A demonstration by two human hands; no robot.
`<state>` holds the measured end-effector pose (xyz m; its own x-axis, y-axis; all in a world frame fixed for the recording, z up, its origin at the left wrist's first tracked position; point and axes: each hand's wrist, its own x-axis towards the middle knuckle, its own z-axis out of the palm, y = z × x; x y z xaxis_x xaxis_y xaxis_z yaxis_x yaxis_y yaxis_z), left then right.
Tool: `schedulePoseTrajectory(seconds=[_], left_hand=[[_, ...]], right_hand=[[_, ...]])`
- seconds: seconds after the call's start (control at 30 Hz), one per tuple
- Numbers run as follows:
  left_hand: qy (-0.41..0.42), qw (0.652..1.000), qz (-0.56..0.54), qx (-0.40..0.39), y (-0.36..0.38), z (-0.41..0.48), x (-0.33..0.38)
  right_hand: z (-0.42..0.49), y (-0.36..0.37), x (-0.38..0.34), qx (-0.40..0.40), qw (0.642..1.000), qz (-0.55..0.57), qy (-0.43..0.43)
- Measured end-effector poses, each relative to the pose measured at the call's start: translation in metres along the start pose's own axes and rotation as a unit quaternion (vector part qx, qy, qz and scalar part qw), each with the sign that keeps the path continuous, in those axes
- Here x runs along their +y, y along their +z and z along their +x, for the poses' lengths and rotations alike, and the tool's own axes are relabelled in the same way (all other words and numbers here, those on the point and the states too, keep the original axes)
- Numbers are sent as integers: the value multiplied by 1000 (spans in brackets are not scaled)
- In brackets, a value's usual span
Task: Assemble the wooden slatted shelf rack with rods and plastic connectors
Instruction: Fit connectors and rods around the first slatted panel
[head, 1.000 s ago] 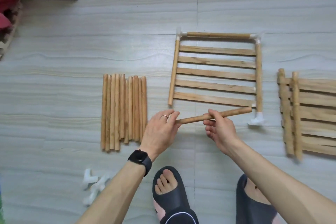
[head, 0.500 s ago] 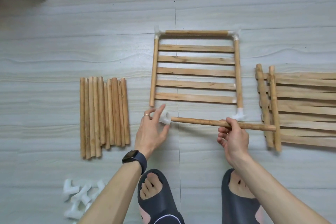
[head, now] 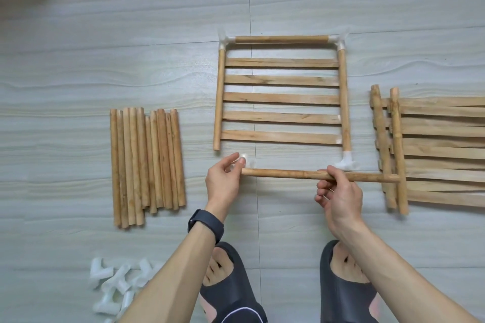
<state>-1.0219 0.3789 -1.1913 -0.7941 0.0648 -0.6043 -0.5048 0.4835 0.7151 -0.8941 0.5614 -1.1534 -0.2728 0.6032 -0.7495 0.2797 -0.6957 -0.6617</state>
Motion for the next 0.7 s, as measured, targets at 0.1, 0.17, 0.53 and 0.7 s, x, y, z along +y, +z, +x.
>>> schedulePoseTrajectory(seconds=[0.1, 0.17, 0.53, 0.7], left_hand=[[-26, 997, -65, 20, 0, -2, -1], [-26, 997, -69, 26, -3, -2, -1], [49, 995, 22, 79, -3, -18, 11], [73, 987, 62, 127, -2, -21, 27]], right_hand=[[1, -1, -3, -3, 1000, 10, -3], [1, -2, -5, 3, 1000, 23, 2], [-8, -1, -7, -53, 984, -71, -153], [-16, 13, 2, -74, 992, -32, -99]])
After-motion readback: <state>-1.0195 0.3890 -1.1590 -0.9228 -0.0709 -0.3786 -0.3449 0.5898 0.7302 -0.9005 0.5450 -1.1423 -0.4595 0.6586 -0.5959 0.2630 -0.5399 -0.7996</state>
